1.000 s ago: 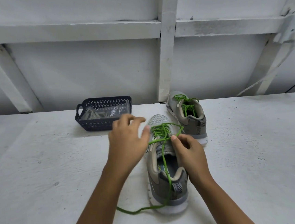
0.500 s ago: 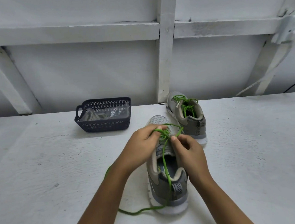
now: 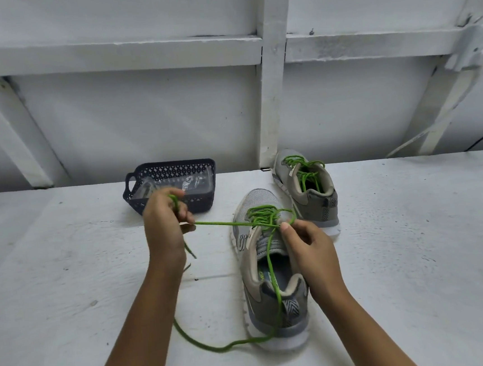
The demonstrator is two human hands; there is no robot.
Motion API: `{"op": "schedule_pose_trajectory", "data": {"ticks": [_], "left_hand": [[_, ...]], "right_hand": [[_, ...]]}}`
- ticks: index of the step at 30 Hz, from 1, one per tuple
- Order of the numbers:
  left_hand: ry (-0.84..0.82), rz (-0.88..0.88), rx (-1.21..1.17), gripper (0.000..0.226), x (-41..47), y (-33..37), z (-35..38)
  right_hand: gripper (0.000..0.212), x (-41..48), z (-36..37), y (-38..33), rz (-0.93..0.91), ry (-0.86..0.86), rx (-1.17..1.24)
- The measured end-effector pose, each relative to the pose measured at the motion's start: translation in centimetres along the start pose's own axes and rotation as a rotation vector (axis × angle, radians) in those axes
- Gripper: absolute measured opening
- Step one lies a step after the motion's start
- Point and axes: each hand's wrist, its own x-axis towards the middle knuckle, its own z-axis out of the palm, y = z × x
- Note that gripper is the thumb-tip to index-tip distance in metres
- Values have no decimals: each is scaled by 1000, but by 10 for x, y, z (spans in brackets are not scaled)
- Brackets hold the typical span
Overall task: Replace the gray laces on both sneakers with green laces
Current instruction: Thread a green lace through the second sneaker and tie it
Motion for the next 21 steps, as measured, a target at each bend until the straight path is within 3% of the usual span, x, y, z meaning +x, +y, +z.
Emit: {"op": "schedule_pose_trajectory", "data": {"ticks": [2, 5, 7, 9, 12, 15, 17, 21], "left_hand": [[36, 100, 299, 28, 0, -7, 0], [-4, 389, 629, 53, -13, -18, 8], [-117, 668, 824, 53, -21, -24, 15], [-293, 830, 981, 43, -26, -32, 25], [-521, 796, 1134, 32, -35, -40, 39], [-543, 798, 1135, 23, -33, -50, 45], [-549, 774, 1008, 19, -33, -47, 45], [-595, 474, 600, 14, -37, -26, 38]], "right_hand": [[15, -1, 0, 0, -8, -2, 1], [13, -1, 1, -1, -14, 0, 8], [13, -1, 1, -1, -15, 1, 11], [14, -1, 1, -2, -18, -5, 6], [14, -1, 0, -3, -28, -14, 2], [16, -1, 0, -3, -31, -18, -8], [17, -1, -1, -2, -26, -21, -10], [19, 0, -2, -1, -9, -13, -4]]}}
